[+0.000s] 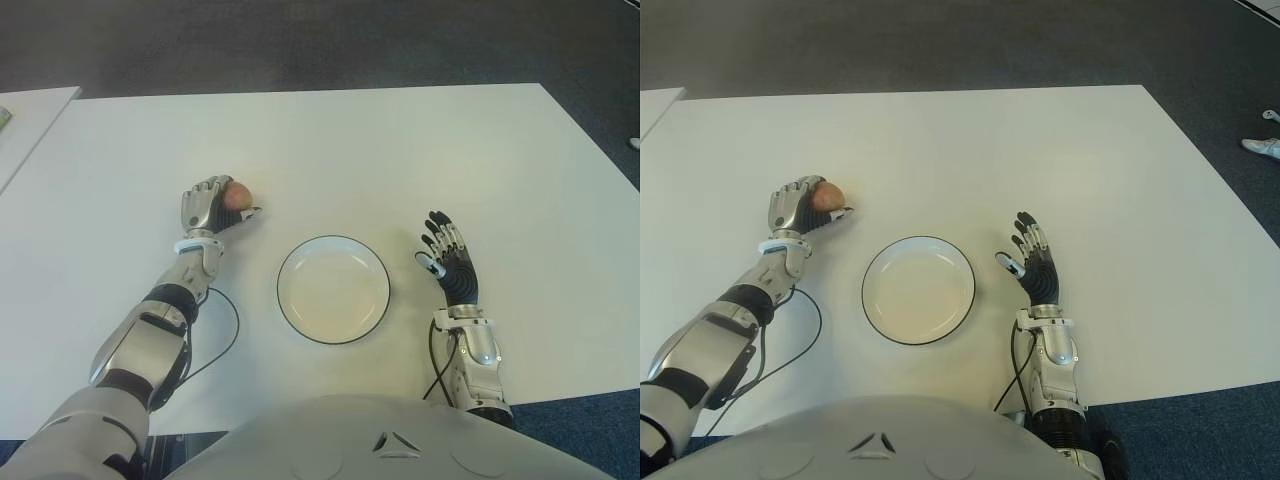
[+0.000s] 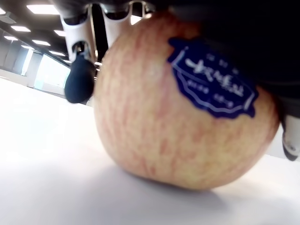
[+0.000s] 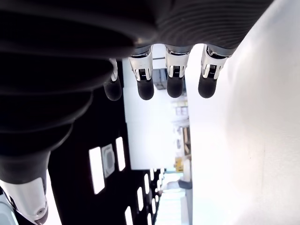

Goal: Put the apples into the plate.

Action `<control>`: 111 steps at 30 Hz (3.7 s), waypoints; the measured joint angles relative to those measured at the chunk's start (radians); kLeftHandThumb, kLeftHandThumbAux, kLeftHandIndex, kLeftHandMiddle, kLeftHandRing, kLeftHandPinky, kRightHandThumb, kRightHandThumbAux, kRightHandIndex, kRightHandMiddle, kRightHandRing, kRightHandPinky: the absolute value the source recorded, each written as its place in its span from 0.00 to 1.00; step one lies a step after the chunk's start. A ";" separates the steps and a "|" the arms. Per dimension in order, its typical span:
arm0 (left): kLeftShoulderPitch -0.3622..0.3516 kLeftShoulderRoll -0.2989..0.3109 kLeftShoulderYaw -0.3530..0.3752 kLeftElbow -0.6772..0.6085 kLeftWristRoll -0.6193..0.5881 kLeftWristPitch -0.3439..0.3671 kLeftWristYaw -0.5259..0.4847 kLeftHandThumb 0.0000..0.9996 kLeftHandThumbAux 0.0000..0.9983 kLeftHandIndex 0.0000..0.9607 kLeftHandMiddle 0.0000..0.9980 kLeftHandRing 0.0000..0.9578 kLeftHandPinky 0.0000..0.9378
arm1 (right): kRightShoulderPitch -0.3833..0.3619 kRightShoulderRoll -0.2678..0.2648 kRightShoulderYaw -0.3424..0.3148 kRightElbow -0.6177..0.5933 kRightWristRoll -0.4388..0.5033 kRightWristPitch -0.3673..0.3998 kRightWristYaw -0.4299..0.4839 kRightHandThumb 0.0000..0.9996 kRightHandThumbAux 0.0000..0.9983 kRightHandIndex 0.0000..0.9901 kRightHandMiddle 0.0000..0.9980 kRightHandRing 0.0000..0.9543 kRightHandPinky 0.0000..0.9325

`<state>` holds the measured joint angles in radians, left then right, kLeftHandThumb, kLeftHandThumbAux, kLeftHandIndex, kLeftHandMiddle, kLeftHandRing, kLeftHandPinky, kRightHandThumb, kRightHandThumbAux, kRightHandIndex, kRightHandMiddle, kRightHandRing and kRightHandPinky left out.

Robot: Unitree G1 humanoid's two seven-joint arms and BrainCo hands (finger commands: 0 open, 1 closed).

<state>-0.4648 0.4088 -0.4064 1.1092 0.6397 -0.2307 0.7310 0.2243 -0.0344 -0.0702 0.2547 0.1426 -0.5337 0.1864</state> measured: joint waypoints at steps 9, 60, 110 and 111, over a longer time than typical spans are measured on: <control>0.097 0.025 -0.001 -0.219 0.009 0.008 -0.027 0.86 0.67 0.42 0.53 0.82 0.54 | 0.009 0.006 0.003 -0.013 -0.002 0.000 -0.008 0.11 0.64 0.03 0.00 0.00 0.03; 0.478 0.061 0.008 -1.229 0.314 0.089 -0.306 0.86 0.67 0.42 0.54 0.86 0.84 | -0.064 0.006 -0.017 0.075 -0.014 0.001 0.017 0.10 0.62 0.01 0.00 0.00 0.00; 0.572 -0.018 -0.129 -1.208 0.435 -0.049 -0.294 0.85 0.67 0.42 0.54 0.83 0.84 | -0.070 0.012 -0.008 0.084 -0.079 -0.020 -0.041 0.09 0.63 0.00 0.00 0.00 0.00; 0.572 -0.019 -0.128 -1.207 0.434 -0.049 -0.294 0.85 0.67 0.42 0.54 0.83 0.84 | -0.070 0.012 -0.008 0.084 -0.079 -0.020 -0.041 0.09 0.62 0.00 0.00 0.00 0.01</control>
<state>0.1071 0.3899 -0.5348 -0.0977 1.0738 -0.2796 0.4366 0.1547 -0.0226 -0.0780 0.3385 0.0639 -0.5541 0.1454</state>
